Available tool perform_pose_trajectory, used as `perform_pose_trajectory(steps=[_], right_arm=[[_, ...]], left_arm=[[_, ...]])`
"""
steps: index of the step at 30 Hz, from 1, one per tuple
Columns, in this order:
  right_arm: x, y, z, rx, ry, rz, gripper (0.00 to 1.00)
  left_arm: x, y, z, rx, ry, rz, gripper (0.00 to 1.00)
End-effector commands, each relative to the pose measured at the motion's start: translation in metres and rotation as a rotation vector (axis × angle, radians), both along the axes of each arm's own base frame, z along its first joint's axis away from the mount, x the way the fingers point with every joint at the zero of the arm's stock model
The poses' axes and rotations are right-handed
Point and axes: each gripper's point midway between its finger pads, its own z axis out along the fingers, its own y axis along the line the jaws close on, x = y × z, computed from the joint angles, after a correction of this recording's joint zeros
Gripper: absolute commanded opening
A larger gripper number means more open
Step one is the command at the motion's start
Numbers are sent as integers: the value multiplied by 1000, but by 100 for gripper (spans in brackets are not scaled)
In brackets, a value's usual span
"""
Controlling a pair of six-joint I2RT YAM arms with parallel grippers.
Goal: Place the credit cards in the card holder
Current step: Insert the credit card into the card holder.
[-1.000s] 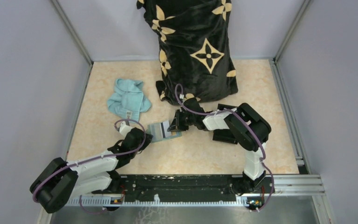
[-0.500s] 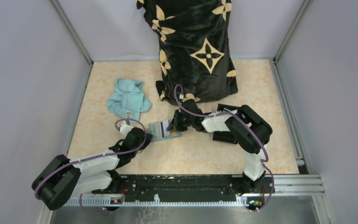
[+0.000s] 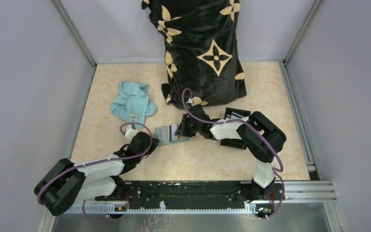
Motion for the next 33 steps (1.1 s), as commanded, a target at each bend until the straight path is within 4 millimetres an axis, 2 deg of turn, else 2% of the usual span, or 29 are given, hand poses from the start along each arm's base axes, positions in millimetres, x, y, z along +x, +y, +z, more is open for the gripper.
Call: perform_pose_trajectory(steps=[1, 14, 23, 33], right_arm=[[0, -7, 2, -44, -29, -39, 0], [-3, -9, 4, -95, -28, -56, 0], [-9, -2, -2, -124, -10, -47, 0], [-13, 7, 0, -125, 7, 13, 0]], left_arm=[[-14, -6, -13, 6, 62, -65, 15], [-15, -7, -13, -3, 61, -68, 14], [-15, -8, -12, -10, 58, -75, 13], [-15, -9, -11, -9, 52, -79, 11]])
